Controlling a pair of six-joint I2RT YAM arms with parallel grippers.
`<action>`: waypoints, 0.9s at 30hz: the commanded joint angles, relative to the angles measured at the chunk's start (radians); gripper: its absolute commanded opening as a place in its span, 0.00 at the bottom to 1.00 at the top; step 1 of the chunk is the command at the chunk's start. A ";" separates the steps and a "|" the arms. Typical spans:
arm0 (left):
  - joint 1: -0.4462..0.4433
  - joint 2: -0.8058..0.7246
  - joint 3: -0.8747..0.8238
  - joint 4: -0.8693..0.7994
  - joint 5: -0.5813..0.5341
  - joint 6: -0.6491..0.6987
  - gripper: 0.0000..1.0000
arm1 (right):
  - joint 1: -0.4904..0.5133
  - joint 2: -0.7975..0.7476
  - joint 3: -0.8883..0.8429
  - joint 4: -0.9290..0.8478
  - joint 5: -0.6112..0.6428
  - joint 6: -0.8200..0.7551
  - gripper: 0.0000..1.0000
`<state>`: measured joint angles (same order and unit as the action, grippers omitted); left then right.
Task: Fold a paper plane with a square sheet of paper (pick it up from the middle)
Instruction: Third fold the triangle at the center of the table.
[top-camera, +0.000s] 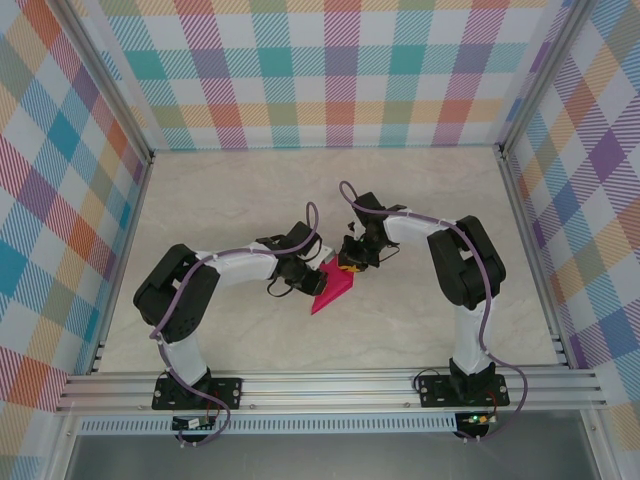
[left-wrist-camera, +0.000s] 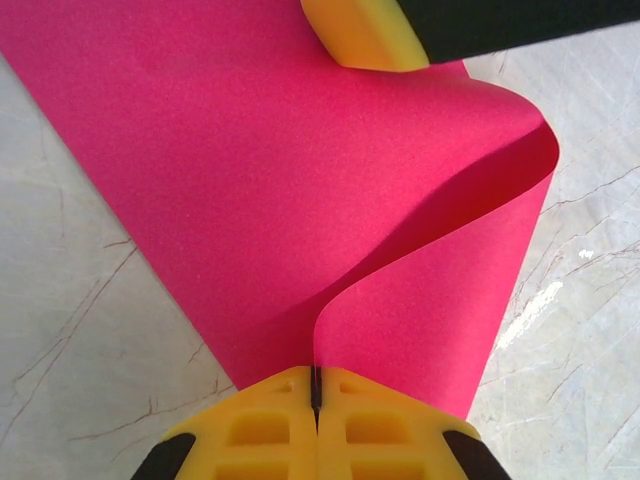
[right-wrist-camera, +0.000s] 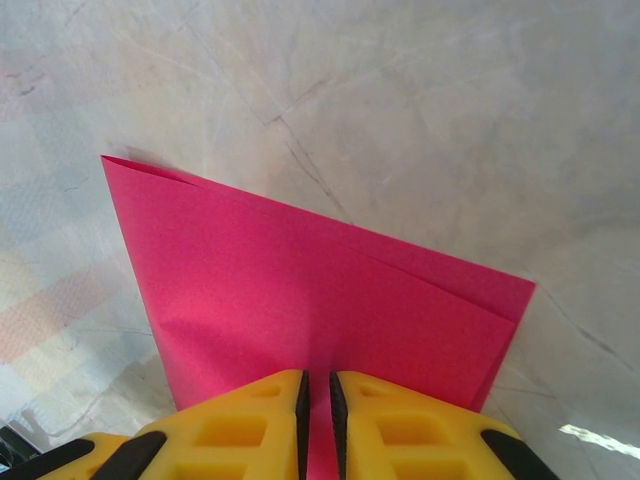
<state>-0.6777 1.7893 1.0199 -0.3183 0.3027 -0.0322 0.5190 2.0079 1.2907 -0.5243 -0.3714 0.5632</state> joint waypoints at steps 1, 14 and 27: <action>0.018 0.029 0.016 -0.010 0.004 0.012 0.00 | 0.007 0.035 -0.002 -0.043 0.008 -0.005 0.18; 0.018 0.035 -0.008 -0.010 0.001 0.011 0.00 | 0.004 -0.095 0.000 -0.038 0.020 0.031 0.23; 0.019 0.033 -0.008 -0.009 0.036 0.020 0.00 | 0.094 -0.470 -0.507 0.444 -0.001 0.360 0.15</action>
<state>-0.6716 1.8072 1.0245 -0.3119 0.3241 -0.0322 0.5625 1.5627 0.8673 -0.2481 -0.3496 0.7956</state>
